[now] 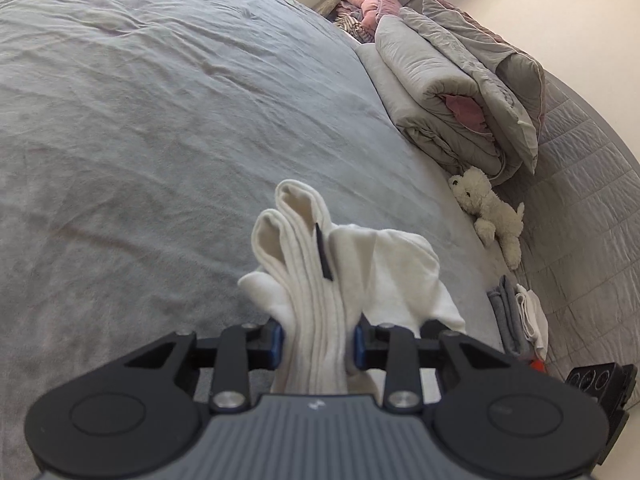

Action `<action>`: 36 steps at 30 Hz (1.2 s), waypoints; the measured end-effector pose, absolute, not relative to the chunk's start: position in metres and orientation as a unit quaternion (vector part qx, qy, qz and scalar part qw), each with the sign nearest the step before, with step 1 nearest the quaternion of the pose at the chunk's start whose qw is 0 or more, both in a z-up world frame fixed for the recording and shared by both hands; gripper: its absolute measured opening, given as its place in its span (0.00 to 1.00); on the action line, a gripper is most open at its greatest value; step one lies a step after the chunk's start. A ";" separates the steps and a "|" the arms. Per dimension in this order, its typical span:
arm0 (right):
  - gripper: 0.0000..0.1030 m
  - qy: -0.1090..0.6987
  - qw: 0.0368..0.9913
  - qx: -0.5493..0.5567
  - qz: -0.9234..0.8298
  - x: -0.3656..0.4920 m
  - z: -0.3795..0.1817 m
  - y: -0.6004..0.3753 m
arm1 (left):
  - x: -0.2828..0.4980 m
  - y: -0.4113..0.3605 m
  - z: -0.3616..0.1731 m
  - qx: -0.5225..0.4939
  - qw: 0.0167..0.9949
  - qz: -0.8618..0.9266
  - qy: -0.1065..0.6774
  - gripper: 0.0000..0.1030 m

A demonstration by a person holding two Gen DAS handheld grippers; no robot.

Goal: Fold clothes
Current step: 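Carry the held shirt bundle with both grippers toward the folded clothes stack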

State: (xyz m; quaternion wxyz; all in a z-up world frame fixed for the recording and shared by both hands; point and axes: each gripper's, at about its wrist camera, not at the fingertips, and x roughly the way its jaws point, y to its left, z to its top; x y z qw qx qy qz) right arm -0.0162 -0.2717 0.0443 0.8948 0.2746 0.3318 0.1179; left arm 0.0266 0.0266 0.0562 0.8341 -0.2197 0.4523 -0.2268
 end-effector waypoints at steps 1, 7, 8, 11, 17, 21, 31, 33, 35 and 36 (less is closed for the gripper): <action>0.33 0.348 0.888 0.277 0.121 -0.014 0.039 -0.269 | 0.028 0.028 0.048 -0.217 0.834 -0.221 0.457 0.31; 0.51 0.387 0.844 0.346 0.138 -0.005 0.014 -0.275 | 0.036 0.032 0.024 -0.213 0.830 -0.217 0.468 0.32; 0.56 0.387 0.841 0.351 0.142 -0.003 0.014 -0.276 | 0.034 0.030 0.025 -0.203 0.834 -0.220 0.464 0.32; 0.63 0.388 0.836 0.357 0.152 0.006 0.012 -0.274 | 0.035 0.032 0.023 -0.210 0.831 -0.220 0.465 0.32; 0.64 0.378 0.845 0.336 0.171 0.021 0.009 -0.266 | 0.034 0.034 0.021 -0.216 0.828 -0.222 0.467 0.33; 0.46 0.368 0.865 0.305 0.153 0.018 0.012 -0.257 | 0.036 0.035 0.019 -0.221 0.824 -0.223 0.471 0.33; 0.32 0.338 0.909 0.203 0.133 0.005 0.029 -0.236 | 0.033 0.029 0.024 -0.193 0.834 -0.224 0.466 0.32; 0.37 0.354 0.902 0.208 0.134 0.010 0.022 -0.240 | 0.033 0.028 0.024 -0.189 0.836 -0.224 0.465 0.32; 0.45 0.368 0.889 0.232 0.140 0.014 0.016 -0.248 | 0.032 0.027 0.025 -0.184 0.838 -0.223 0.462 0.32; 0.47 0.373 0.879 0.258 0.145 0.016 0.013 -0.254 | 0.032 0.026 0.025 -0.181 0.840 -0.223 0.461 0.32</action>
